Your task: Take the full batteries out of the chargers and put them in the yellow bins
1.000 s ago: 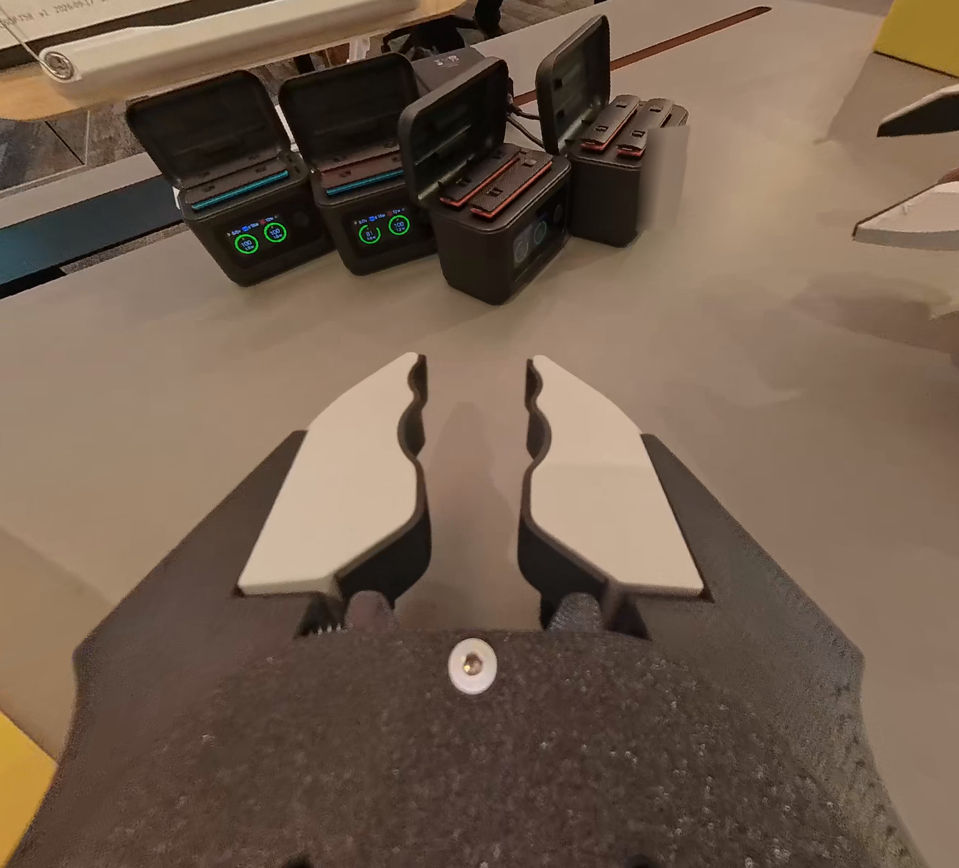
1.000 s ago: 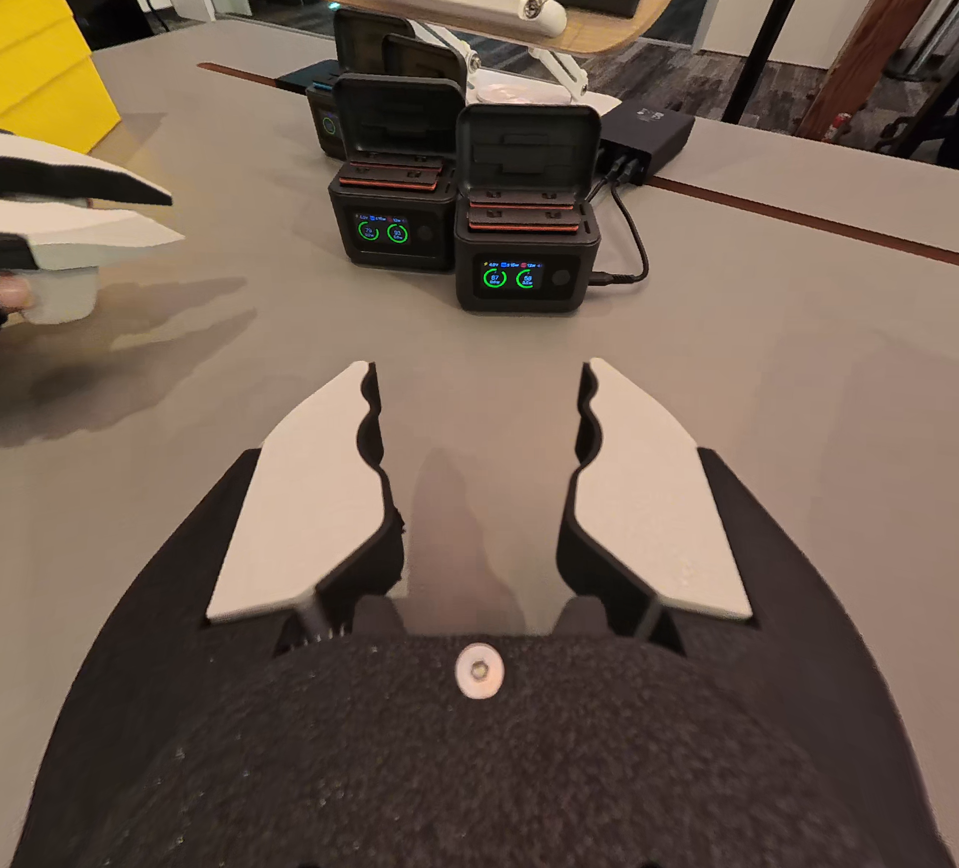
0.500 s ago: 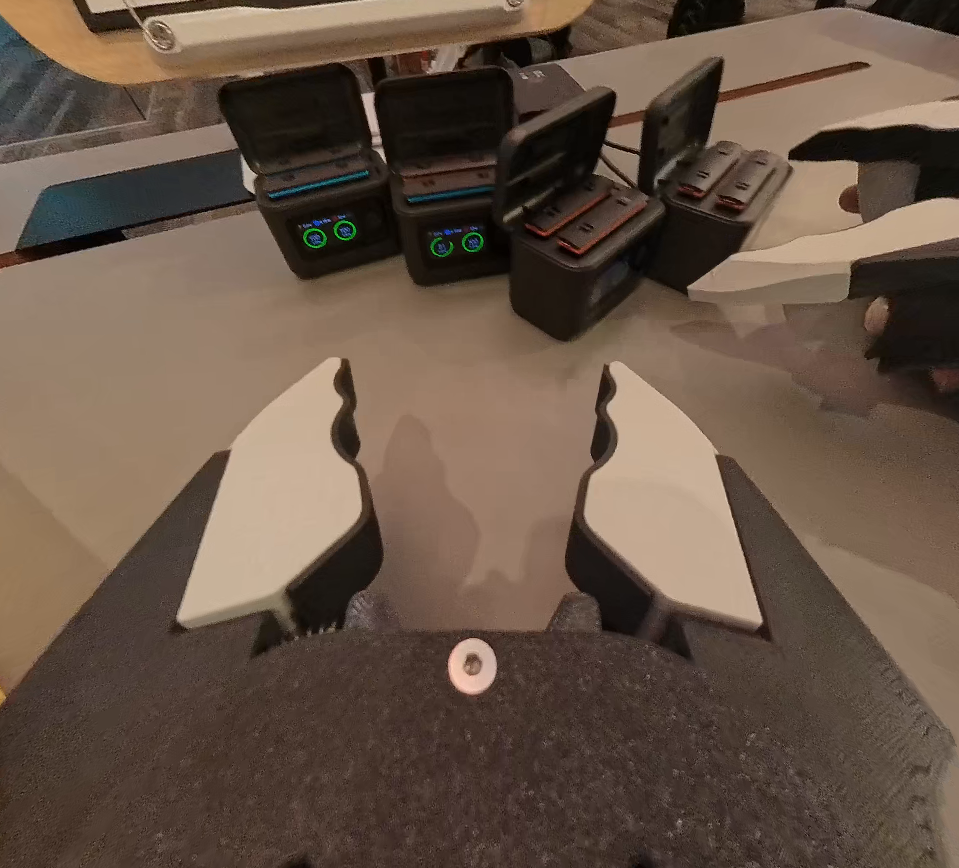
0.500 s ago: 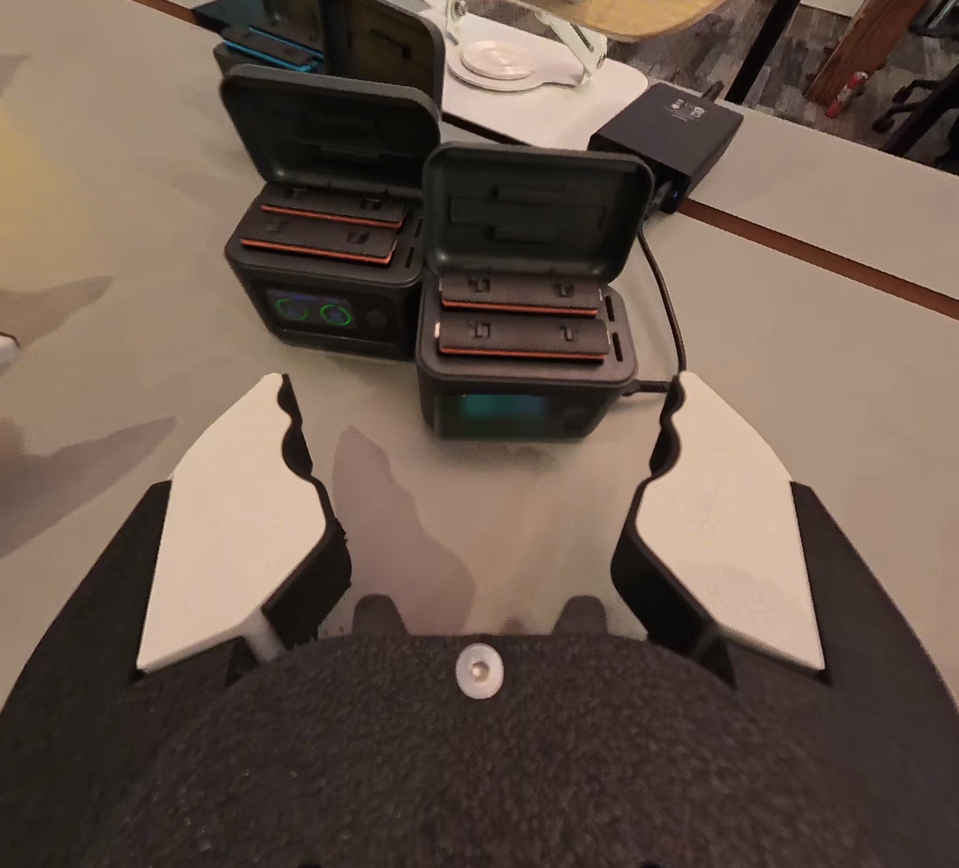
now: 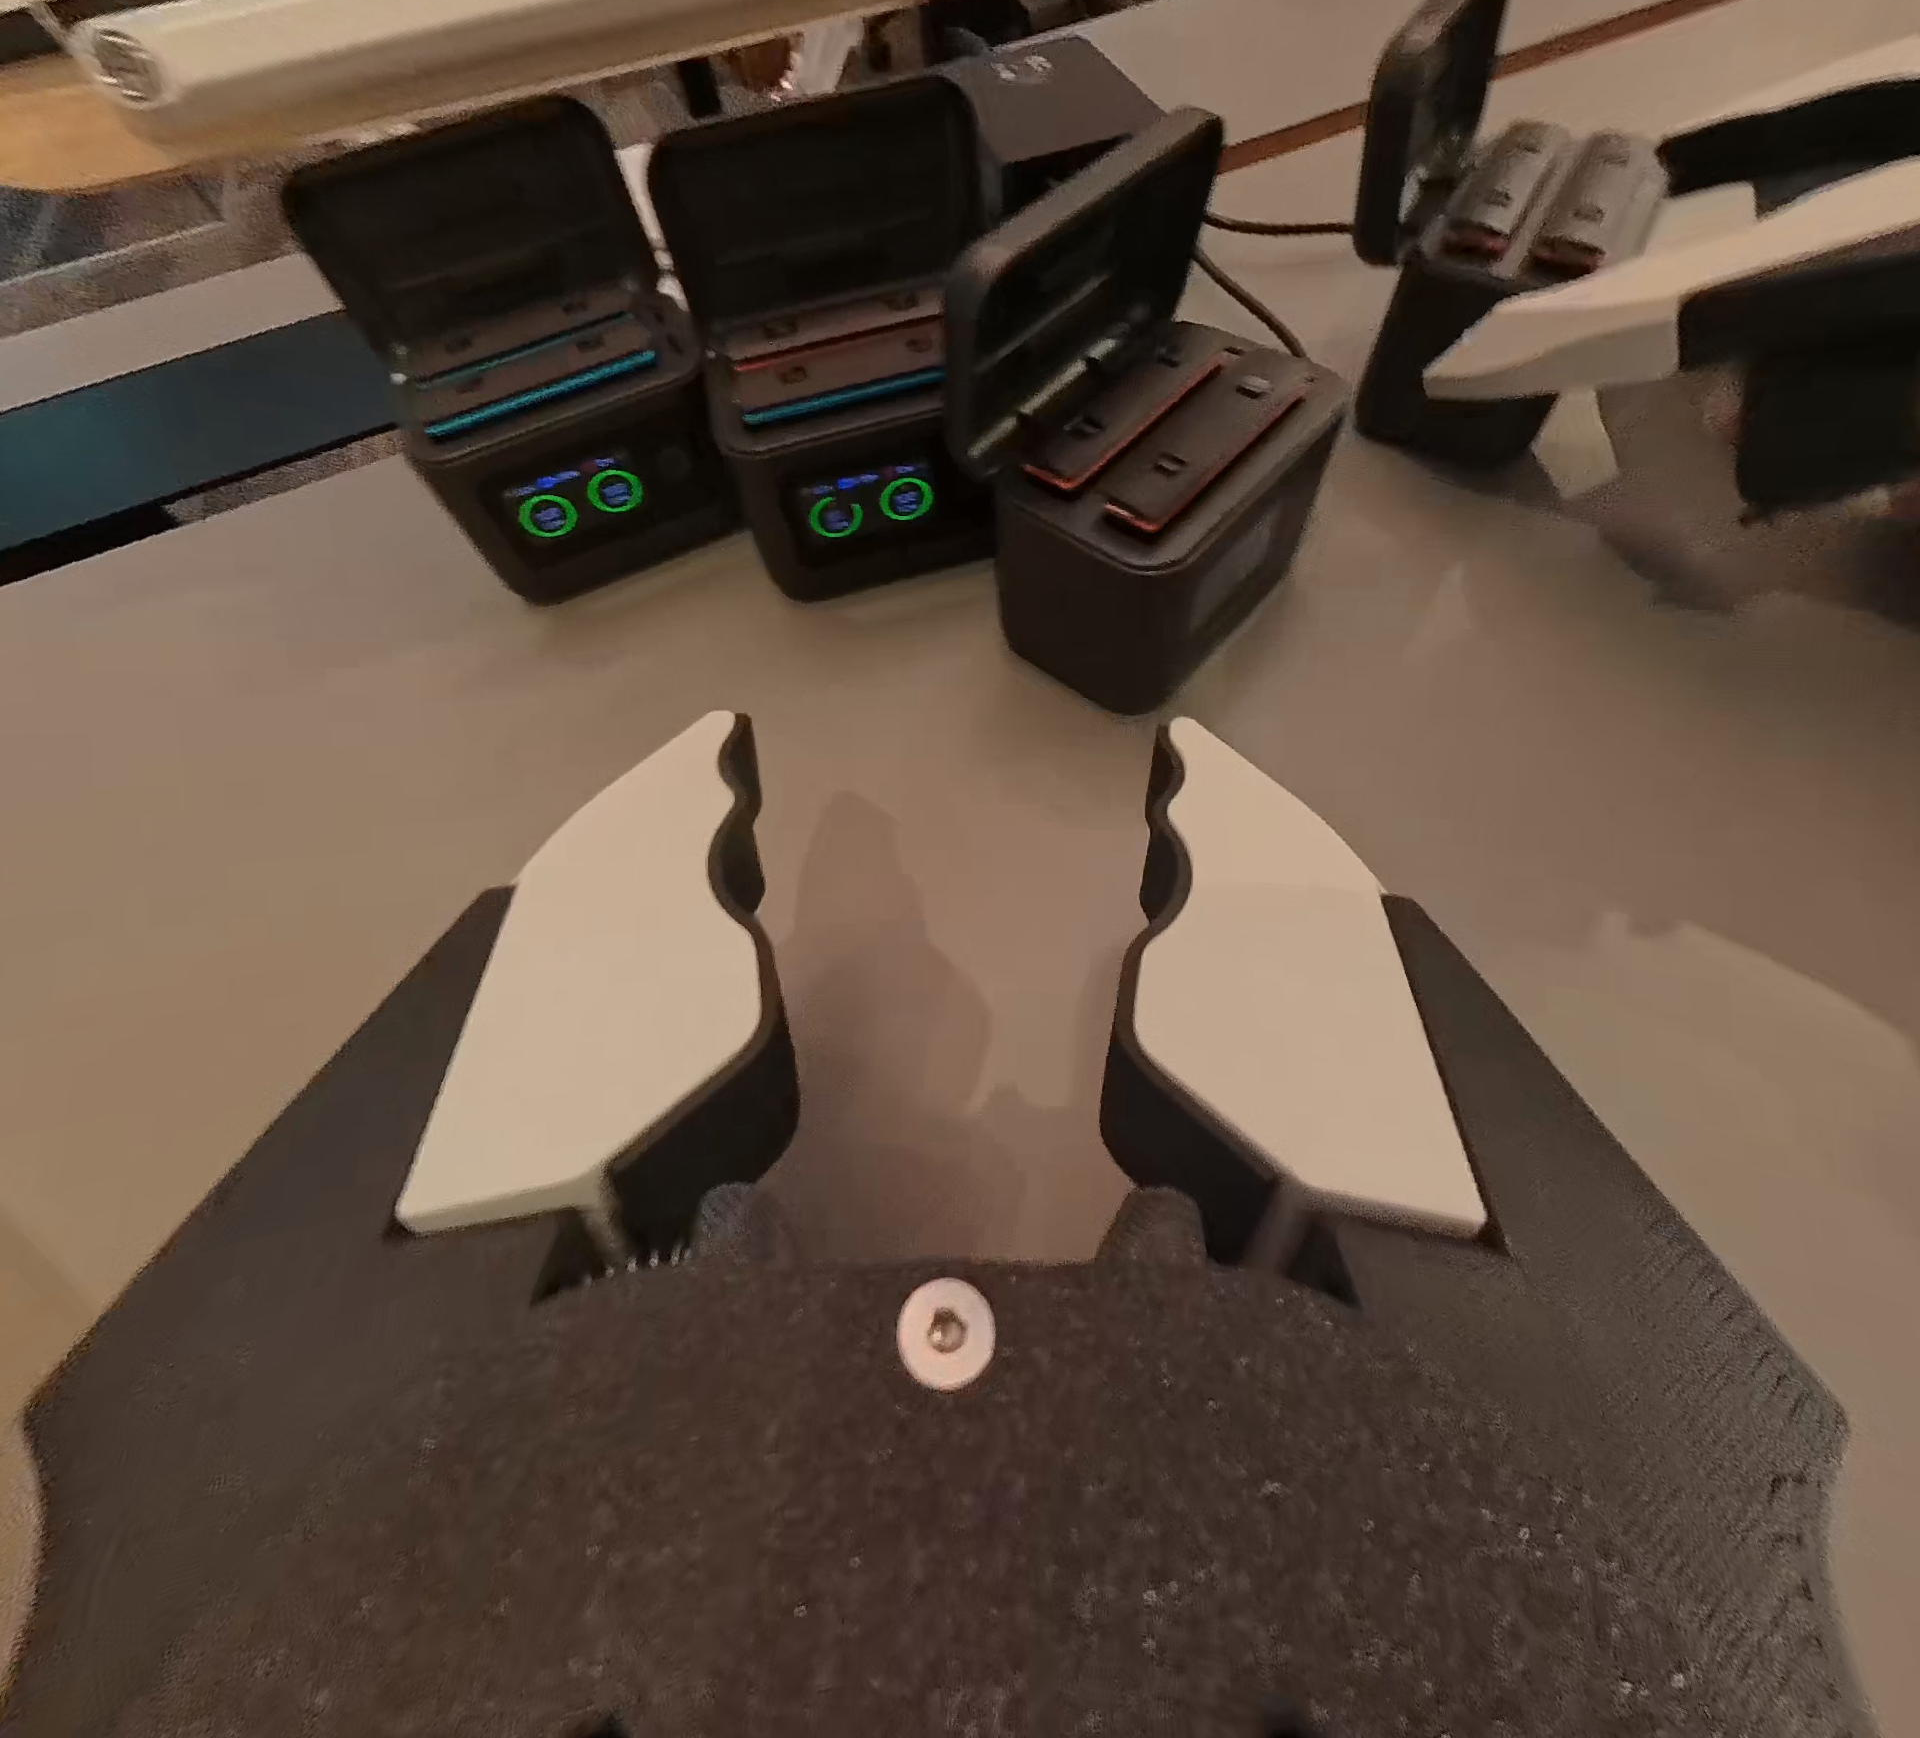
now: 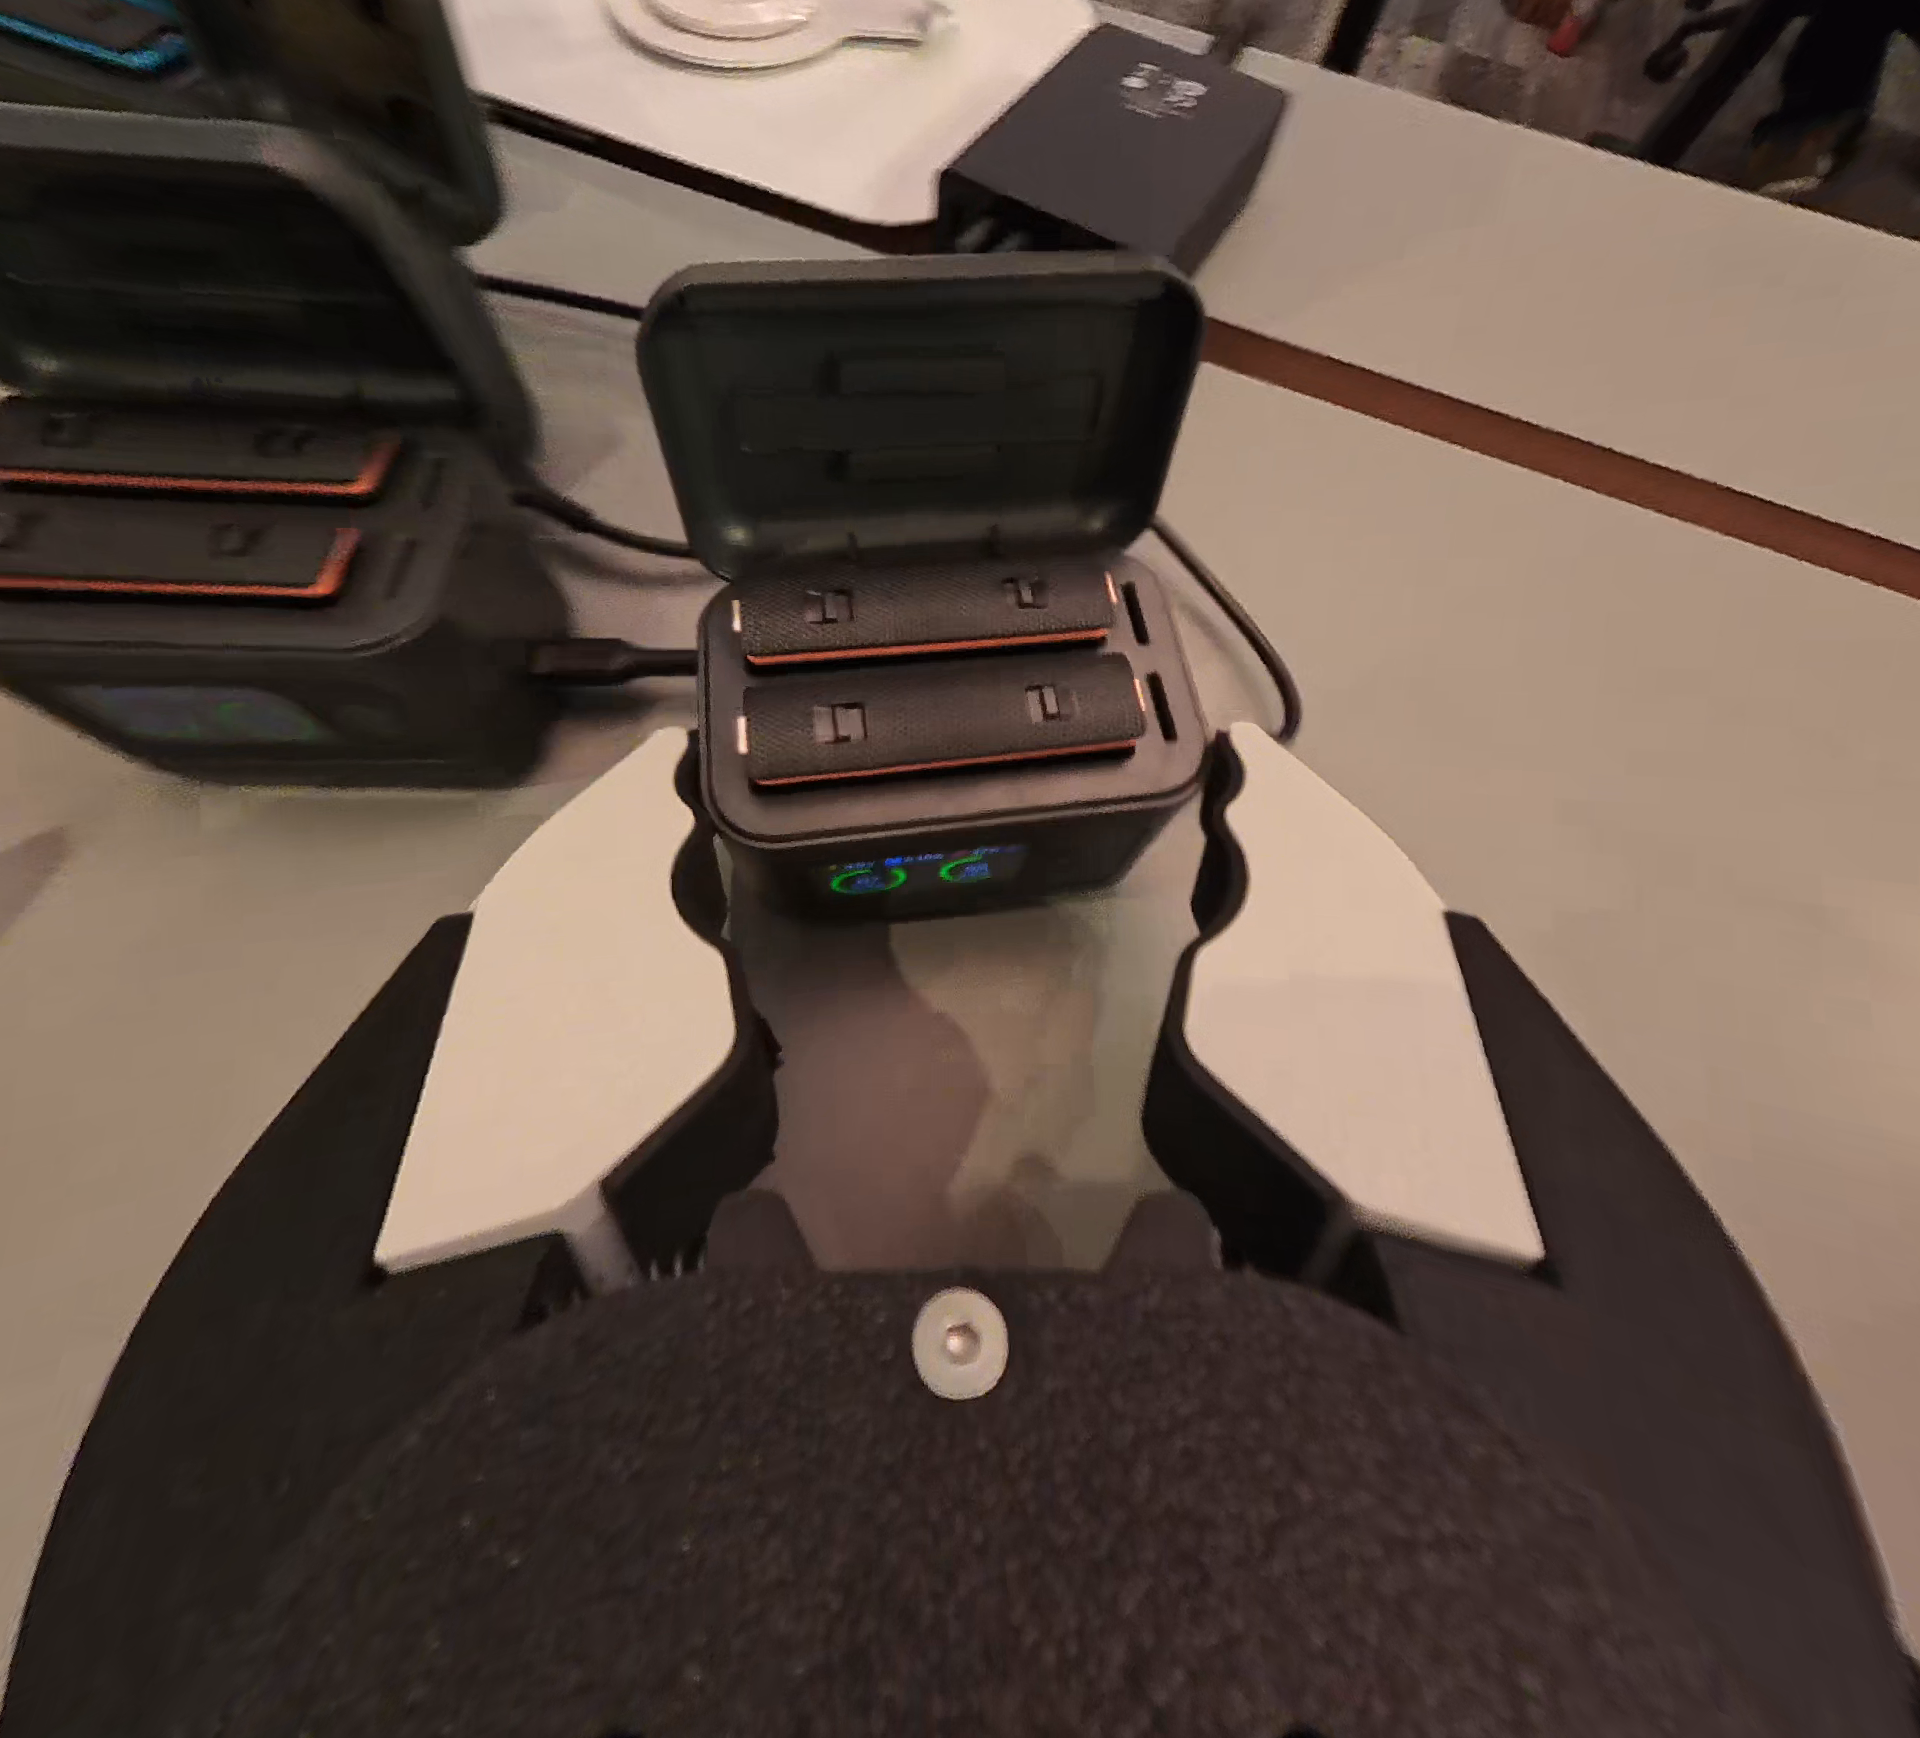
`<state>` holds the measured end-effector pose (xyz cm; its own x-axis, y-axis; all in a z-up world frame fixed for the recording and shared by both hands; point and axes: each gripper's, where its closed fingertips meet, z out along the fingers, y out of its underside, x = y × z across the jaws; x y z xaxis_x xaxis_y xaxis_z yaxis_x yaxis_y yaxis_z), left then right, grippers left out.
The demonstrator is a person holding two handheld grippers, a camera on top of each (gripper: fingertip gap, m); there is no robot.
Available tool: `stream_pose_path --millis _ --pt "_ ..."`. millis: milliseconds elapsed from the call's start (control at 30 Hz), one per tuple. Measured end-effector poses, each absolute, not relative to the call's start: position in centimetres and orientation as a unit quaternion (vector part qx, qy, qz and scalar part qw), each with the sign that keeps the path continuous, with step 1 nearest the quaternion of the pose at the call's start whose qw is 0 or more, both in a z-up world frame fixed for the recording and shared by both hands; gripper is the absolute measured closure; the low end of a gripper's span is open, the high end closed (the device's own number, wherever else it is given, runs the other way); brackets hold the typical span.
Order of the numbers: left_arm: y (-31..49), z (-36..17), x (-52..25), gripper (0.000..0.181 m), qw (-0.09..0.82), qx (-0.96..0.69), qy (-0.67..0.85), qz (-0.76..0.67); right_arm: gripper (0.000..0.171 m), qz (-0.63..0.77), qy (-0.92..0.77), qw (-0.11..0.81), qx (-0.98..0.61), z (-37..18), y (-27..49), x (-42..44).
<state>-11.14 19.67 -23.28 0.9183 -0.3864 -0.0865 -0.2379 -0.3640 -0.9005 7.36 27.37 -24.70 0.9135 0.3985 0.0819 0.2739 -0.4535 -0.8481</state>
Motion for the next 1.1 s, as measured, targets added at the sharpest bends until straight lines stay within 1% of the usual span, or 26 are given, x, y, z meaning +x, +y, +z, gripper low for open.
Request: stream_pose_path --millis 67,133,167,233,367,500,600,767,900,1000,1033,1067,1100 --pt "19.7 -23.9 -9.9 0.109 0.511 -0.830 0.208 -0.076 0.089 0.043 -0.178 0.488 -0.853 -24.6 28.2 9.2" --pt "19.8 -24.5 -8.9 0.106 0.493 -0.837 0.225 -0.077 0.100 0.031 -0.155 0.489 -0.858 -24.7 28.8 10.9" --pt "20.0 -24.8 -8.4 0.106 0.483 -0.841 0.231 -0.078 0.101 0.027 -0.144 0.485 -0.862 -24.9 29.1 11.7" --pt "20.3 -25.5 -7.5 0.106 0.462 -0.851 0.237 -0.086 0.097 0.031 -0.131 0.481 -0.866 -25.0 29.5 12.6" --pt "21.3 -26.4 -5.9 0.109 0.431 -0.864 0.240 -0.096 0.097 0.032 -0.119 0.495 -0.860 -24.3 29.3 13.4" --pt "22.2 -26.6 -5.3 0.111 0.427 -0.868 0.239 -0.088 0.094 0.047 -0.111 0.538 -0.834 -21.5 28.5 13.2" --pt "22.6 -26.5 -5.2 0.119 0.430 -0.867 0.237 -0.087 0.093 0.052 -0.147 0.575 -0.803 -19.0 27.2 11.2" --pt "22.7 -26.8 -3.3 0.116 0.428 -0.854 0.287 -0.070 0.093 0.065 -0.207 0.609 -0.763 -16.4 25.7 6.9" --pt "21.9 -26.8 -0.8 0.116 0.422 -0.832 0.344 -0.103 0.094 0.091 -0.237 0.611 -0.750 -15.8 24.7 3.7" --pt "20.7 -26.3 0.2 0.124 0.421 -0.811 0.377 -0.153 0.093 0.107 -0.249 0.599 -0.753 -16.8 24.2 2.2" --pt "20.1 -25.9 0.5 0.132 0.423 -0.800 0.386 -0.179 0.092 0.110 -0.254 0.596 -0.754 -17.2 24.1 1.9" --pt "19.6 -25.2 0.7 0.144 0.430 -0.786 0.393 -0.207 0.091 0.113 -0.257 0.594 -0.754 -17.4 24.0 1.5" --pt "19.5 -24.6 0.4 0.149 0.443 -0.778 0.387 -0.219 0.090 0.114 -0.261 0.594 -0.752 -17.7 24.0 1.2"
